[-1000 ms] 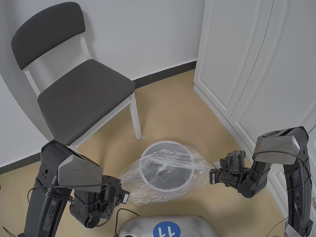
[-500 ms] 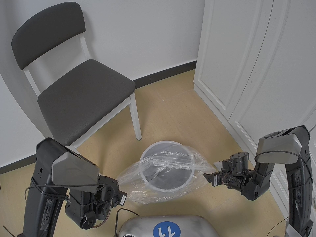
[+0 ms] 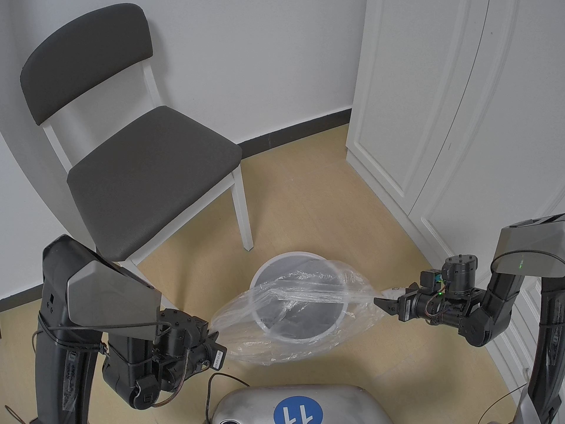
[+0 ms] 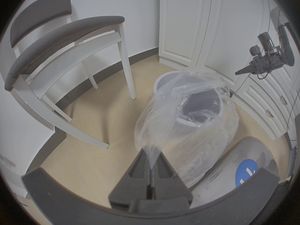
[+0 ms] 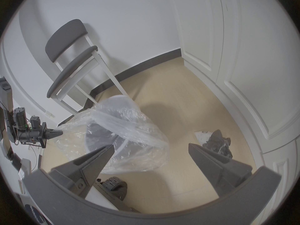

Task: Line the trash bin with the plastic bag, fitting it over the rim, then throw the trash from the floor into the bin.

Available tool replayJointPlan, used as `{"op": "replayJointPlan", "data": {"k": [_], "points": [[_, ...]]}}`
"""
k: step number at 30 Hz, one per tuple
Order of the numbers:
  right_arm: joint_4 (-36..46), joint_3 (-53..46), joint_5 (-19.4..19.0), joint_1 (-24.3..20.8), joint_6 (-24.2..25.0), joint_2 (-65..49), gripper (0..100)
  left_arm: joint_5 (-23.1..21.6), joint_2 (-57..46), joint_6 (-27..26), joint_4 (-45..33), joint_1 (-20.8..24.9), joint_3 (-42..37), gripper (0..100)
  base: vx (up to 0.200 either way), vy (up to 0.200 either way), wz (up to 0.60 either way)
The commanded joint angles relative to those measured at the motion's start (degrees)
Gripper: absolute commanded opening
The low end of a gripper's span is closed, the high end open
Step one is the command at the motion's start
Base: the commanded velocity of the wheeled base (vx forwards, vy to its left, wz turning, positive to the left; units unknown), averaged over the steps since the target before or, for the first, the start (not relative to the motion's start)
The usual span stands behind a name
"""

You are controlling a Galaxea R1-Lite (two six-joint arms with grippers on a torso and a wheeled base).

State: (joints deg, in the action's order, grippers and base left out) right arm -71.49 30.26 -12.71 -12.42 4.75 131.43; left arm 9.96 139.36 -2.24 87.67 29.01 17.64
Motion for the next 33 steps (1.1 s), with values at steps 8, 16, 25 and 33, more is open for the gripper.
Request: {"op": "replayJointPlan", "data": {"k": [8,16,25,33], "points": [[12.0,4.2,13.4,-12.1,4.1,-14.1,100,0.3,0.0,0.0,0.0,-1.2,0.5,0,0.000,0.000,0.00],[51.4,32.6,20.3,-24.4,5.7,-16.2,100,0.4,0.4,-0.3,0.0,-1.1,0.6,0,0.000,0.000,0.00],[52.3,40.9,33.9,-29.8,-16.6,0.2,100,2.2,0.6,-0.7,0.0,-1.1,0.6,0,0.000,0.000,0.00],[40.5,36.6,38.0,-29.8,-37.9,4.9,100,2.2,1.0,-0.7,0.1,-1.1,0.6,0,0.000,0.000,0.00]]}}
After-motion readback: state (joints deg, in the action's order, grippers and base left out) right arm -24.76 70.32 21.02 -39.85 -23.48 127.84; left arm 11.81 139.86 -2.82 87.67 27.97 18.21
